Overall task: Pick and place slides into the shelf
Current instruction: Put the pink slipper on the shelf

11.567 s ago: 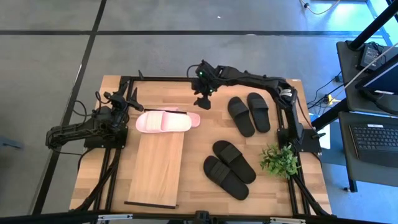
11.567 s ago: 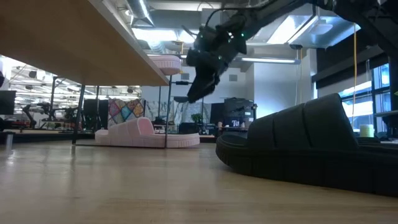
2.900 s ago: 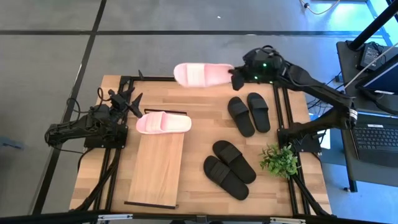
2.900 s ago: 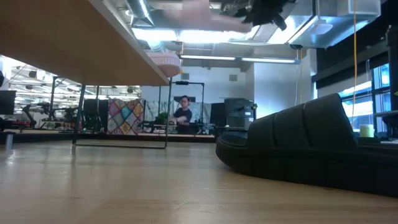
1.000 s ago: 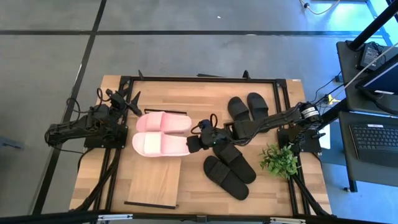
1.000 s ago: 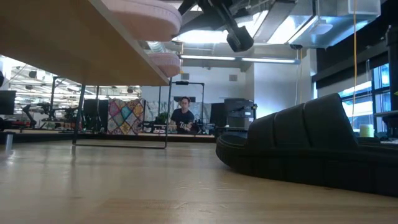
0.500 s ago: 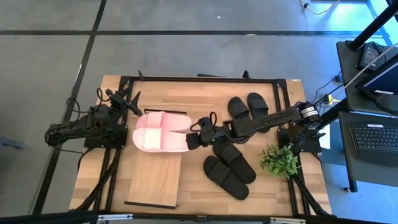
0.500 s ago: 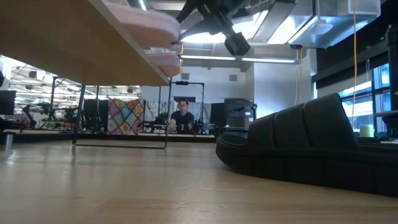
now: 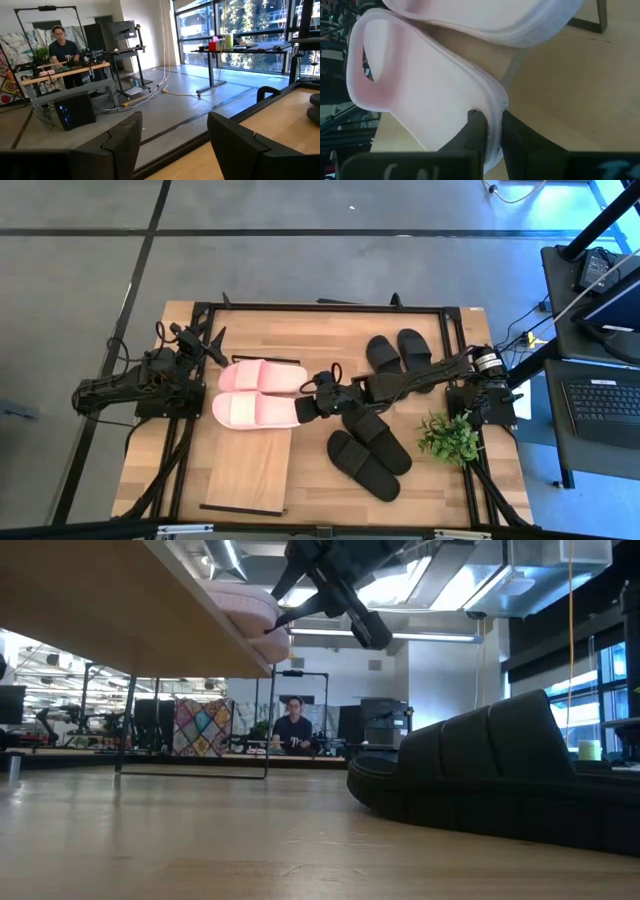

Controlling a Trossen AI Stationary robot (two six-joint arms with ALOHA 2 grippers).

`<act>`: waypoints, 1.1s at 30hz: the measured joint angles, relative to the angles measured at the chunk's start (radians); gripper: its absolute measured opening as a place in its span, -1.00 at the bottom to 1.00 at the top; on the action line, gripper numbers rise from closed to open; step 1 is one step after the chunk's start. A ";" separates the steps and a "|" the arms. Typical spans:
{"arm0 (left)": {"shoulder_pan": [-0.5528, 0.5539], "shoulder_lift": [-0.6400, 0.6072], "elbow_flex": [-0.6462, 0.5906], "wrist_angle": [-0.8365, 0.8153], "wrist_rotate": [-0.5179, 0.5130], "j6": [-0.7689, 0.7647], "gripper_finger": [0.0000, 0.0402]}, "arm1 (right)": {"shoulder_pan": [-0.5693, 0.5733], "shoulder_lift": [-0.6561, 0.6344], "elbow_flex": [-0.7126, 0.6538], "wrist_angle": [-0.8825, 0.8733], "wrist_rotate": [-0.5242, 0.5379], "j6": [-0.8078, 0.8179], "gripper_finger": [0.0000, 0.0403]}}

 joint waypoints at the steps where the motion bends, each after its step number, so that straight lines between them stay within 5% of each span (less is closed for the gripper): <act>1: 0.000 0.000 0.000 0.000 0.000 0.000 0.08 | -0.002 0.000 0.000 0.002 0.000 0.000 -0.77; 15: 0.000 0.000 0.000 0.000 0.000 -0.005 0.08 | -0.008 0.000 0.000 0.008 -0.001 0.056 -0.47; 33: 0.000 0.000 0.000 0.000 0.000 -0.008 0.08 | -0.003 0.000 0.000 0.018 -0.043 0.051 -0.42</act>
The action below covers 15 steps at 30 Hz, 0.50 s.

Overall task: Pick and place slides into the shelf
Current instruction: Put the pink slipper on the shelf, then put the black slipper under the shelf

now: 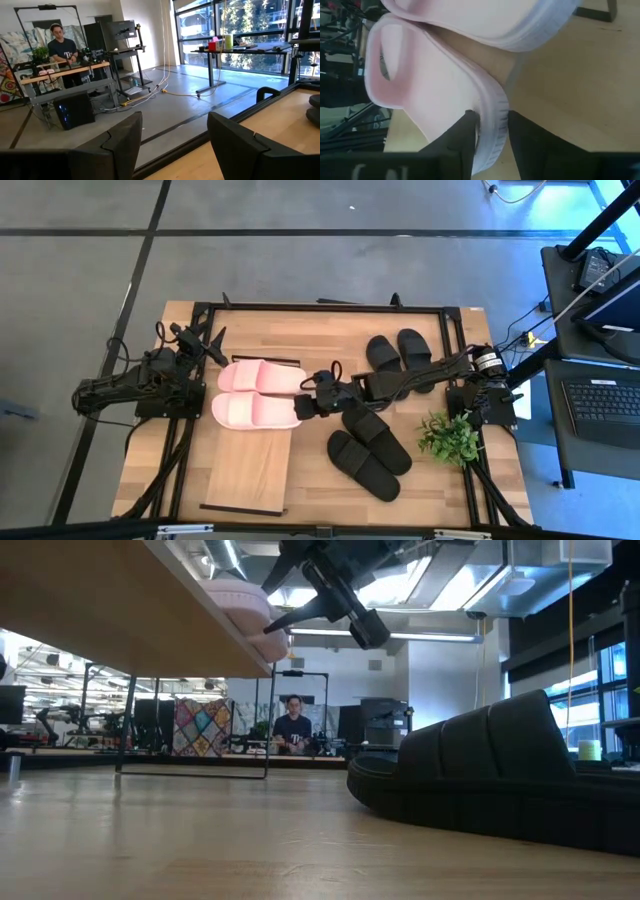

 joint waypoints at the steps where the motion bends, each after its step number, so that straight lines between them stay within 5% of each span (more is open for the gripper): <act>1: 0.000 0.000 0.000 0.000 0.000 0.000 0.08 | 0.000 0.000 0.000 0.012 0.000 -0.007 -0.40; 15: 0.000 0.000 0.000 -0.005 0.031 0.001 0.08 | 0.002 -0.004 0.000 -0.026 -0.002 0.006 0.22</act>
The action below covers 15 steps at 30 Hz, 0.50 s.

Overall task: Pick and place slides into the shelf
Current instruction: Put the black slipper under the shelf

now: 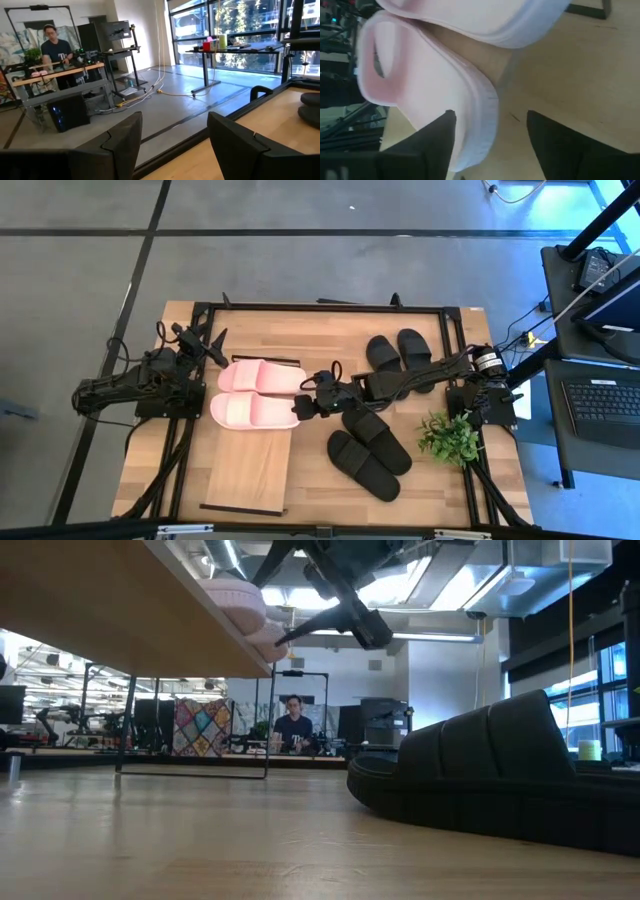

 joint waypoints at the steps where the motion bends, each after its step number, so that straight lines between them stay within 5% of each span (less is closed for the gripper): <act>1: 0.000 0.000 0.000 0.000 0.000 0.000 0.08 | 0.001 -0.004 0.000 -0.010 0.001 0.000 0.23; 15: 0.000 0.000 0.000 0.000 -0.007 0.002 0.08 | 0.017 -0.150 0.001 -0.151 0.057 -0.147 0.26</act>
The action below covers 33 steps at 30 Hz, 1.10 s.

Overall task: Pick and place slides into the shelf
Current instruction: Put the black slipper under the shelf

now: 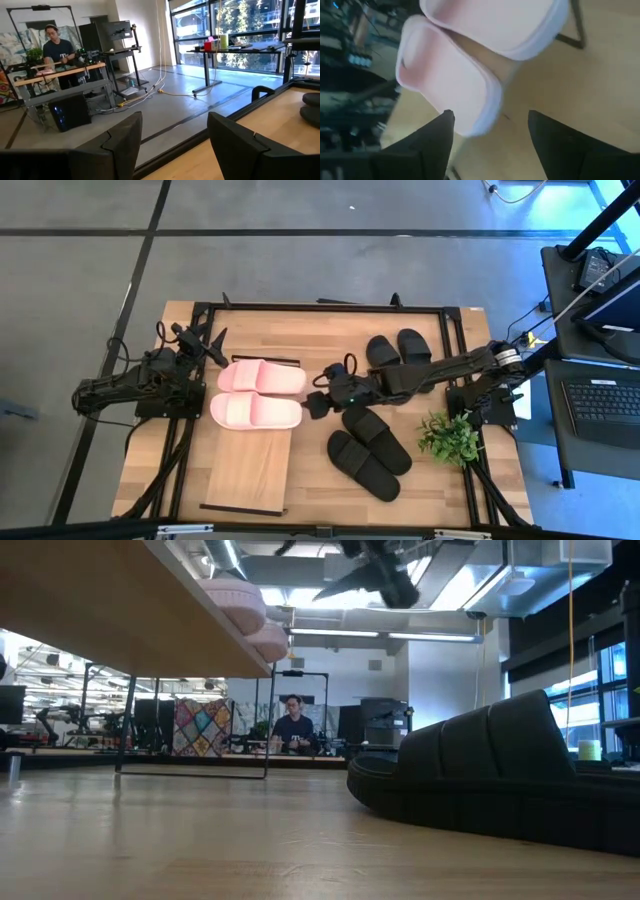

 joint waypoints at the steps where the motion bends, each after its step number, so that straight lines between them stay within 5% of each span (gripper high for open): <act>1: 0.000 0.000 0.000 0.000 0.000 0.000 0.08 | 0.001 -0.013 0.000 -0.020 0.001 -0.026 0.26; 12: 0.000 0.000 0.000 0.000 0.000 0.000 0.08 | 0.019 -0.231 0.000 -0.679 0.233 -0.090 0.26; 17: 0.000 0.000 0.000 0.000 0.000 0.000 0.08 | 0.004 -0.269 0.000 -0.923 0.431 -0.090 0.26; 33: 0.000 0.000 0.000 -0.007 0.001 -0.053 0.08 | -0.170 -0.262 -0.101 -0.929 0.535 -0.454 0.26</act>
